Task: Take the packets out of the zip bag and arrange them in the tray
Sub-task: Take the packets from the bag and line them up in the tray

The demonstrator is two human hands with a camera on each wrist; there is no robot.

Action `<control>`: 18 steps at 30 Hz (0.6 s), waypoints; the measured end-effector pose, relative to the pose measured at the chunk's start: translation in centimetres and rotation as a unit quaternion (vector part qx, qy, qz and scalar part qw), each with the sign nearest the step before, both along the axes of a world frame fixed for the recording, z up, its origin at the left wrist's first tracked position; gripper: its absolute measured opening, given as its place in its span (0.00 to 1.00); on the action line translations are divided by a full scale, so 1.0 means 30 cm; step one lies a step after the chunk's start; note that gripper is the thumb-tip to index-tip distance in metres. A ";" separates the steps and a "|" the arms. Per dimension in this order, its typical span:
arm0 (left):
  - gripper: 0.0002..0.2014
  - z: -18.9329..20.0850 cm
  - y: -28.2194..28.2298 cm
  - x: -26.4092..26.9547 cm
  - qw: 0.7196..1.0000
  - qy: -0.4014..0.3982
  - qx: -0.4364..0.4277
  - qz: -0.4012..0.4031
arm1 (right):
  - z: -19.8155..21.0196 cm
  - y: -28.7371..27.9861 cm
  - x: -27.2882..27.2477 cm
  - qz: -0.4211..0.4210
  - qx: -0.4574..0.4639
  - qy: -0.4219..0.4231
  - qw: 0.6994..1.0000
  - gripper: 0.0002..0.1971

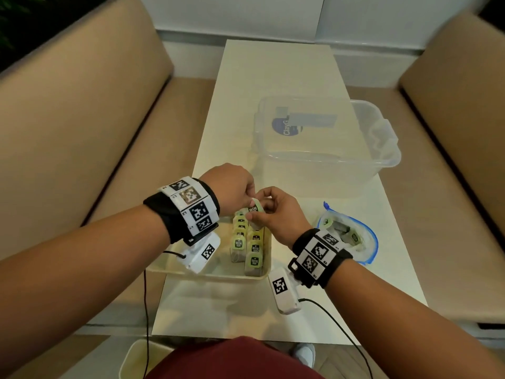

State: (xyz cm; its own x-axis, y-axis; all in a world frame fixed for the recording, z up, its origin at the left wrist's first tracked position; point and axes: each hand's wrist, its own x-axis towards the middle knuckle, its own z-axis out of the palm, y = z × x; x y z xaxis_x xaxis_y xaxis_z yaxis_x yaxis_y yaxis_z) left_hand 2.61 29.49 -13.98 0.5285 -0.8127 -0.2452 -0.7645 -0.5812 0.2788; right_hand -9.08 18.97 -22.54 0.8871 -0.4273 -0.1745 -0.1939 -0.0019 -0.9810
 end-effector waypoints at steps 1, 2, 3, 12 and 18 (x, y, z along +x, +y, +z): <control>0.08 -0.001 0.002 0.003 1.000 -0.001 0.001 0.008 | 0.003 0.003 0.002 -0.002 0.002 -0.003 1.000 0.17; 0.07 -0.001 0.003 0.004 1.000 -0.002 0.003 0.009 | 0.007 0.006 0.002 -0.003 0.001 -0.003 1.000 0.17; 0.06 -0.001 0.004 0.007 1.000 -0.001 0.005 0.006 | 0.007 0.008 0.003 -0.003 0.000 -0.001 1.000 0.17; 0.03 -0.024 0.001 0.030 1.000 0.001 0.009 -0.004 | 0.015 -0.007 -0.001 0.012 -0.056 0.046 0.997 0.22; 0.09 -0.116 -0.020 0.007 0.967 -0.059 0.222 -0.112 | -0.009 -0.060 -0.042 0.001 -0.234 0.133 0.963 0.15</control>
